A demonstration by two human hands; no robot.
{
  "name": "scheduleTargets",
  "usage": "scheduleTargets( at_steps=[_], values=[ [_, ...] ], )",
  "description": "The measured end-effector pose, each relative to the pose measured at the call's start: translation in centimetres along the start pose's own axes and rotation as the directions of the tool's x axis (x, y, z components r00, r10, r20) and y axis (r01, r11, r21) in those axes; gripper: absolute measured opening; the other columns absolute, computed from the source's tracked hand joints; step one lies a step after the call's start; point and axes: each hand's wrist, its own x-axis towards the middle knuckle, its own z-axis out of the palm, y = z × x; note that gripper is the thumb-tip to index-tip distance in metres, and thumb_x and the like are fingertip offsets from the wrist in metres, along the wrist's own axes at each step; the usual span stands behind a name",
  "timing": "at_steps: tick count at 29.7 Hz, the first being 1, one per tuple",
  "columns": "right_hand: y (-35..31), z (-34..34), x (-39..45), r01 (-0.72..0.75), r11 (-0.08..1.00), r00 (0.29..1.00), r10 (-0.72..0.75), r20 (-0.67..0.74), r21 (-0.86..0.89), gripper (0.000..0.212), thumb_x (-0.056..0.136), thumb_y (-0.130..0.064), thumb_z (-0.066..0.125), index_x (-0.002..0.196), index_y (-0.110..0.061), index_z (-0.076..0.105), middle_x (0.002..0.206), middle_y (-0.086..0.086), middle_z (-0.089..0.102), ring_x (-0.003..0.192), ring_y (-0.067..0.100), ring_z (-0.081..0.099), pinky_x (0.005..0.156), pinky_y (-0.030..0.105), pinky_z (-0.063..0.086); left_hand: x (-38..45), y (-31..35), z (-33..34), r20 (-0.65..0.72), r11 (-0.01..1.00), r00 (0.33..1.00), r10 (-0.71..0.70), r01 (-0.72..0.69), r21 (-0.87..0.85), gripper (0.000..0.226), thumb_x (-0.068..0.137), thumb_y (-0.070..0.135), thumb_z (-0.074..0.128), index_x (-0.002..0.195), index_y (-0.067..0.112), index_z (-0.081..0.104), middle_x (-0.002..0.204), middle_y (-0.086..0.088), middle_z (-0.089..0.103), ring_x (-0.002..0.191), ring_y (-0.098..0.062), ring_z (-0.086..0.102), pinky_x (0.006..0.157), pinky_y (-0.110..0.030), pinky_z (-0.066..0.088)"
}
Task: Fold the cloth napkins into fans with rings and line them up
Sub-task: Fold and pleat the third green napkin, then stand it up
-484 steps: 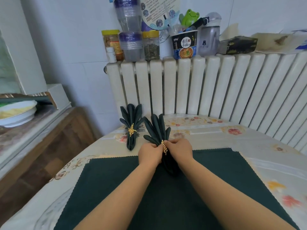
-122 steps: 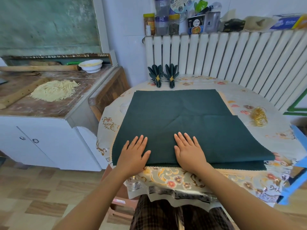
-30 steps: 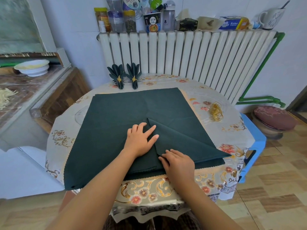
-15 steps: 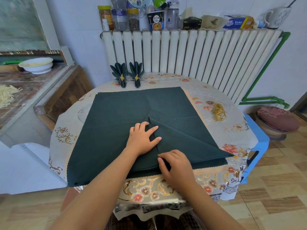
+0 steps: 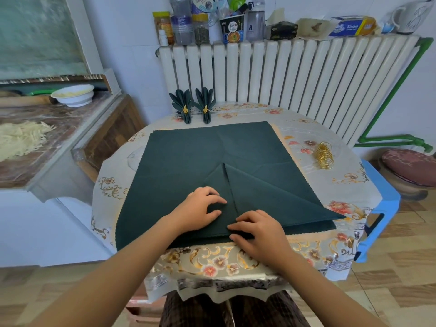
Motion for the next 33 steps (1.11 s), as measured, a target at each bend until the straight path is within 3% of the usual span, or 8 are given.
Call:
scheduleTargets(
  at_steps=[5,10,14,19,23,28,30,33],
  values=[
    [-0.1,-0.2,0.2,0.034,0.998,0.999,-0.034,0.009,-0.048,0.026,0.081,-0.052,0.051,0.083,-0.038,0.074,0.086,-0.018,0.067,0.075,0.006,0.061,0.059,0.018,0.046,-4.6,-0.3,-0.7,0.04,0.999,0.999,0.012,-0.01,-0.032,0.026,0.092,0.038,0.059,0.117,0.036,0.065,0.129,0.015,0.048,0.124,-0.003,0.038,0.109,-0.03,0.033],
    [0.0,-0.5,0.3,0.039,0.999,0.999,-0.039,0.006,-0.035,0.019,0.079,-0.043,0.06,0.089,-0.034,0.074,0.087,-0.017,0.069,0.075,0.008,0.063,0.059,0.023,0.053,-6.0,0.6,0.5,0.081,1.0,0.997,0.013,-0.015,0.027,0.04,0.098,0.042,0.046,0.138,0.041,0.045,0.155,0.013,0.026,0.143,-0.005,0.017,0.118,-0.032,0.013],
    [-0.3,-0.5,0.1,0.076,0.995,0.997,-0.074,0.029,-0.069,0.03,0.081,-0.048,0.051,0.102,-0.039,0.071,0.088,-0.016,0.068,0.074,0.008,0.062,0.058,0.021,0.049,-6.2,1.1,1.5,0.111,0.997,0.994,0.021,-0.029,0.065,0.042,0.102,0.038,0.036,0.144,0.043,0.031,0.16,0.011,0.009,0.146,-0.005,0.0,0.118,-0.027,-0.003],
    [-0.1,-0.4,0.2,0.066,0.995,0.998,-0.066,-0.002,-0.07,0.02,0.08,-0.044,0.058,0.089,-0.037,0.075,0.086,-0.013,0.071,0.073,0.01,0.064,0.058,0.023,0.052,-5.6,1.5,1.9,0.116,0.997,0.993,0.035,-0.043,0.06,0.043,0.104,0.035,0.032,0.146,0.042,0.027,0.16,0.01,0.004,0.146,-0.003,-0.005,0.116,-0.023,-0.009],
    [-0.2,-0.1,0.2,0.061,0.996,0.998,-0.062,-0.018,-0.071,0.014,0.078,-0.04,0.063,0.081,-0.034,0.076,0.083,-0.013,0.07,0.071,0.01,0.064,0.058,0.021,0.05,-5.7,1.3,1.9,0.061,0.998,0.996,0.065,-0.063,-0.029,0.042,0.101,0.035,0.042,0.143,0.036,0.038,0.158,0.009,0.015,0.146,-0.003,0.004,0.119,-0.023,-0.001],
    [-0.3,-0.1,0.3,0.052,0.996,0.999,-0.051,0.009,-0.079,0.01,0.071,-0.031,0.08,0.08,-0.033,0.075,0.084,-0.012,0.07,0.072,0.011,0.064,0.056,0.025,0.053,-6.5,0.3,0.9,-0.106,0.998,0.992,0.066,-0.067,-0.003,0.028,0.09,0.035,0.063,0.117,0.028,0.068,0.132,0.01,0.055,0.126,-0.005,0.043,0.108,-0.026,0.035],
    [-0.4,0.0,0.4,0.031,0.996,0.999,-0.031,-0.008,-0.08,0.008,0.072,-0.028,0.08,0.077,-0.03,0.074,0.081,-0.013,0.07,0.07,0.011,0.064,0.055,0.025,0.053,-6.5,0.5,-0.1,-0.082,0.997,0.995,0.065,-0.062,0.039,0.025,0.09,0.032,0.063,0.113,0.025,0.071,0.126,0.011,0.061,0.121,-0.002,0.049,0.104,-0.026,0.039],
    [-0.8,0.2,0.4,-0.035,0.997,0.999,0.033,-0.028,-0.065,0.006,0.076,-0.024,0.074,0.073,-0.028,0.069,0.076,-0.015,0.068,0.068,0.012,0.062,0.051,0.026,0.051,-6.2,1.0,-1.5,0.041,0.991,0.997,0.059,-0.063,0.117,0.033,0.091,0.016,0.056,0.123,0.025,0.065,0.132,0.012,0.057,0.123,-0.003,0.049,0.106,-0.022,0.037]
  ],
)
